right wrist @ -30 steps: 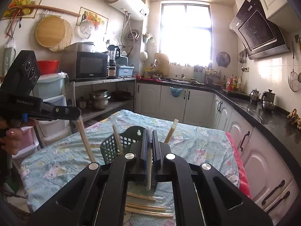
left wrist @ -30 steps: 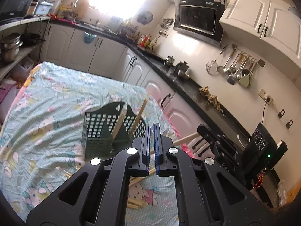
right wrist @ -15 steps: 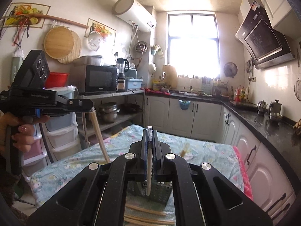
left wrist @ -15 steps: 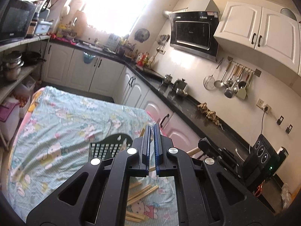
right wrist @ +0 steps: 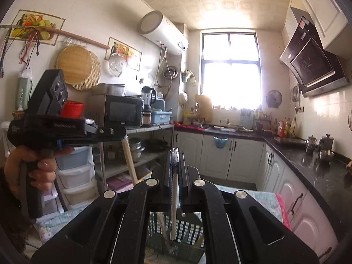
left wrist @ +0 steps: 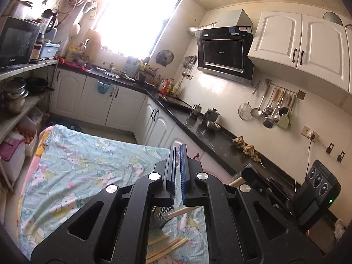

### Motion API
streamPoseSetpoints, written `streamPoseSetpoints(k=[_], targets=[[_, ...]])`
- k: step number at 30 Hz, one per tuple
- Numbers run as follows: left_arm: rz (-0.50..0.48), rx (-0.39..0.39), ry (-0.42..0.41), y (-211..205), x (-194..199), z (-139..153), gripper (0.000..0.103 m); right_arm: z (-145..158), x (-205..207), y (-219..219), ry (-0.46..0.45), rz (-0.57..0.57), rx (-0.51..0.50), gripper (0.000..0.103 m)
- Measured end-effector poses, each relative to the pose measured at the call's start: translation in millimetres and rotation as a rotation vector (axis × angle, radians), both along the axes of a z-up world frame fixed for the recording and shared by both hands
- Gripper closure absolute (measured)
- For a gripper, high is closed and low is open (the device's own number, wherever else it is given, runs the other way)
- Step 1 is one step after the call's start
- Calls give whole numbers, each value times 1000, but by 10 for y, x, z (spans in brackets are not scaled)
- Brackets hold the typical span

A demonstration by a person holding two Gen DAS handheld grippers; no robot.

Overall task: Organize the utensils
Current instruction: 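Lift both held chopsticks and carry them above the green caddy, then drop both chopsticks into the caddy by opening both tools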

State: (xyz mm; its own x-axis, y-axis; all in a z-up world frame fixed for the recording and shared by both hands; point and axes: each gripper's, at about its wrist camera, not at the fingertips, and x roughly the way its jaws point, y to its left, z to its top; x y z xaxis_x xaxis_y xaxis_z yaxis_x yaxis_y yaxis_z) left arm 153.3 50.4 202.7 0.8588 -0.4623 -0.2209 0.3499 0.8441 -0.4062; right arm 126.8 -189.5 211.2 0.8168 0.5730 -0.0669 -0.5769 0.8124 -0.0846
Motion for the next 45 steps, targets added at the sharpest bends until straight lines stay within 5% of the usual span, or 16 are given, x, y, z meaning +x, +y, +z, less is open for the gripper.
streamPoseSetpoints(k=[14, 45], targets=[[19, -43, 34, 90, 341, -153, 102, 43, 333, 214, 28, 5, 15, 99], [-9, -19, 208, -41, 762, -1056, 101, -823, 968, 491, 232, -81, -66, 98]])
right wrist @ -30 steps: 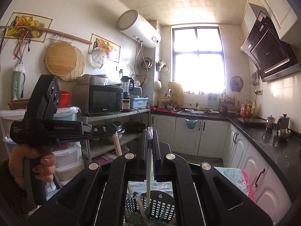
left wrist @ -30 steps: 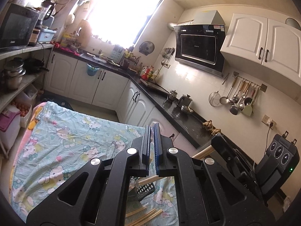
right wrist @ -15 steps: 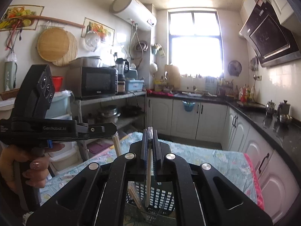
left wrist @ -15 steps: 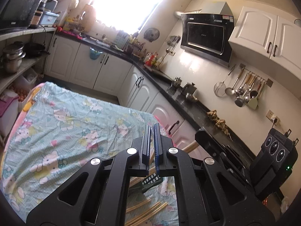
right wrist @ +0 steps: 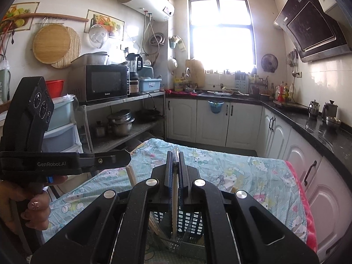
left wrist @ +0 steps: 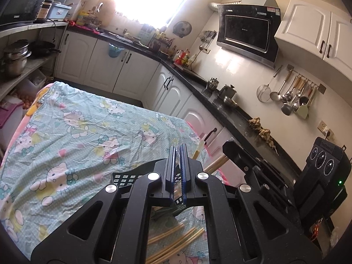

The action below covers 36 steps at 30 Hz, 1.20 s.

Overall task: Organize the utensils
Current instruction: 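Drop both chopsticks into the caddy by opening both tools, then move both open tools back toward the remaining chopsticks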

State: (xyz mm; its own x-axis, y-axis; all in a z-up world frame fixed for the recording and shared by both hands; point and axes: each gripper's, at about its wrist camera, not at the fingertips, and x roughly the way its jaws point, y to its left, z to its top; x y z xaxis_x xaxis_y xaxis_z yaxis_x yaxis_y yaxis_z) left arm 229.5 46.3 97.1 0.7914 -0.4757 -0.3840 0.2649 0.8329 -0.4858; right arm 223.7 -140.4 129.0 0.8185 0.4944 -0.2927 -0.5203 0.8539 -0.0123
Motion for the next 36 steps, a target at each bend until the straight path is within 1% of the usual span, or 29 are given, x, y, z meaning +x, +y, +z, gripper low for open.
streamPoseSetpoints(k=[3, 4, 5, 6, 7, 8, 9, 10, 11, 13, 15, 16, 18, 19, 21, 22, 23, 24, 25, 27, 29, 32, 36], targets=[[4, 1, 3, 14, -10, -23, 101, -34, 1, -24, 11, -8, -5, 98], [8, 2, 2, 18, -18, -29, 100, -42, 4, -32, 15, -11, -6, 98], [13, 3, -1, 23, -31, -31, 94, -53, 6, -48, 21, -16, -7, 97], [17, 5, -6, 33, -54, -29, 87, -57, 11, -64, 25, -21, -5, 93], [18, 6, -9, 38, -66, -28, 85, -60, 8, -81, 27, -26, -3, 85], [21, 7, -12, 46, -83, -27, 81, -61, 0, -102, 27, -28, -1, 82], [25, 10, -16, 55, -109, -20, 79, -68, -7, -119, 26, -29, 0, 79], [29, 14, -21, 62, -132, -14, 78, -69, -19, -134, 25, -31, -2, 79], [36, 20, -27, 72, -160, -4, 74, -68, -33, -150, 24, -33, -4, 78], [47, 28, -38, 94, -213, 18, 69, -64, -68, -183, 19, -37, -5, 71], [57, 34, -48, 124, -274, 37, 61, -60, -113, -223, 14, -37, -6, 68], [64, 38, -52, 136, -305, 43, 60, -60, -130, -233, 14, -38, -7, 66], [77, 46, -55, 158, -358, 48, 51, -63, -180, -272, 12, -38, -9, 63], [83, 48, -56, 172, -382, 43, 48, -67, -199, -286, 11, -38, -10, 61], [92, 46, -57, 207, -434, 22, 38, -78, -251, -320, 8, -41, -15, 59], [96, 43, -55, 226, -462, 9, 35, -83, -271, -330, 9, -42, -18, 57], [99, 41, -53, 245, -477, -3, 29, -90, -301, -347, 8, -42, -19, 57], [105, 39, -51, 263, -504, -18, 25, -91, -319, -356, 7, -42, -21, 55], [110, 38, -48, 281, -527, -35, 24, -94, -350, -375, 4, -43, -23, 54], [120, 37, -41, 302, -567, -61, 19, -98, -392, -391, 1, -44, -23, 51], [128, 39, -36, 321, -610, -89, 16, -107, -446, -413, -2, -43, -26, 50], [133, 41, -30, 325, -671, -116, 12, -117, -530, -425, -11, -42, -34, 46], [137, 50, -17, 321, -735, -166, 11, -156, -637, -420, -15, -34, -50, 43]])
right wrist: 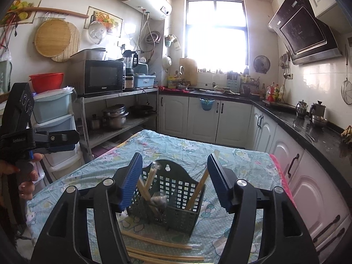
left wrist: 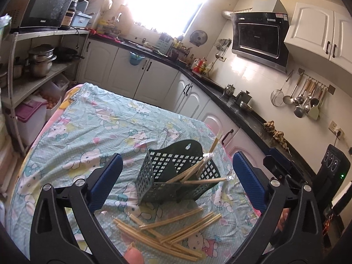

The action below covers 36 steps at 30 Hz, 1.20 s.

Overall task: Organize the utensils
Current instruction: 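Move both open tools back toward the remaining chopsticks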

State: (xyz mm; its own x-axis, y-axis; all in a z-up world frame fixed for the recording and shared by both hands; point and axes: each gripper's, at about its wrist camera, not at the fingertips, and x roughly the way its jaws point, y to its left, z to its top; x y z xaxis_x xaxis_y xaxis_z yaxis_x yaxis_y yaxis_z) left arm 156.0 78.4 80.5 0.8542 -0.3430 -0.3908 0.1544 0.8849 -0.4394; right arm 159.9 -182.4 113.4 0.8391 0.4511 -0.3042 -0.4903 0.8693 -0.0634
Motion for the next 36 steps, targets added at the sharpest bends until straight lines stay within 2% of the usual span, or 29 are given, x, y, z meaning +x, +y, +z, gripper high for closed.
streamPoseSetpoints(k=[4, 22, 34, 36], targets=[[0, 7, 12, -10, -62, -61, 11, -60, -100, 15, -4, 8, -25, 40], [21, 20, 90, 56, -260, -373, 11, -420, -404, 250, 40, 109, -161, 40], [35, -3, 221, 133, -220, -756, 11, -813, -504, 350, 113, 190, -295, 41], [33, -9, 239, 147, -216, -822, 11, -887, -510, 377, 122, 204, -327, 44]])
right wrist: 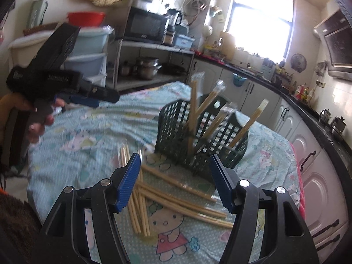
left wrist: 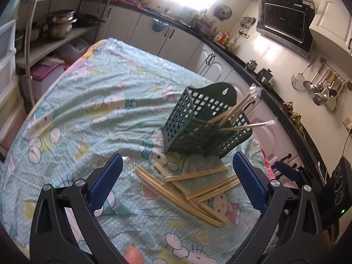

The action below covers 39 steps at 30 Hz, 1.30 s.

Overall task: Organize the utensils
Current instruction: 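Move both open tools back toward the remaining chopsticks, then close the left tool on a chopstick while the right tool grasps another chopstick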

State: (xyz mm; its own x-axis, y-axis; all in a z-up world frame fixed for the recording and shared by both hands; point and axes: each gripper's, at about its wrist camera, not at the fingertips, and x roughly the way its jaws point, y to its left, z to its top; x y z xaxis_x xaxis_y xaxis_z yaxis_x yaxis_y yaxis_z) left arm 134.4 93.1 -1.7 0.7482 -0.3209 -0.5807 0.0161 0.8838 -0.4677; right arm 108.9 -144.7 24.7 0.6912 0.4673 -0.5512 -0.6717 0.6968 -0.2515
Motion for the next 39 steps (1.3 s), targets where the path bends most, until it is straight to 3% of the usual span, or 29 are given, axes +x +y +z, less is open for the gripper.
streamPoseSetpoints(k=[6, 14, 18, 34, 39], targets=[[1, -10, 57, 35, 6, -192, 12, -309, 22, 32, 30, 18, -112, 56], [-19, -101, 166, 63, 53, -534, 40, -687, 123, 99, 58, 44, -249, 61], [-28, -130, 214, 25, 72, -682, 47, -803, 152, 125, 59, 59, -289, 61], [13, -199, 277, 31, 289, -983, 49, -1072, 249, 287, -18, 107, -394, 61], [42, -230, 282, 107, 367, -1029, 58, -1096, 246, 382, -59, 126, -419, 61]])
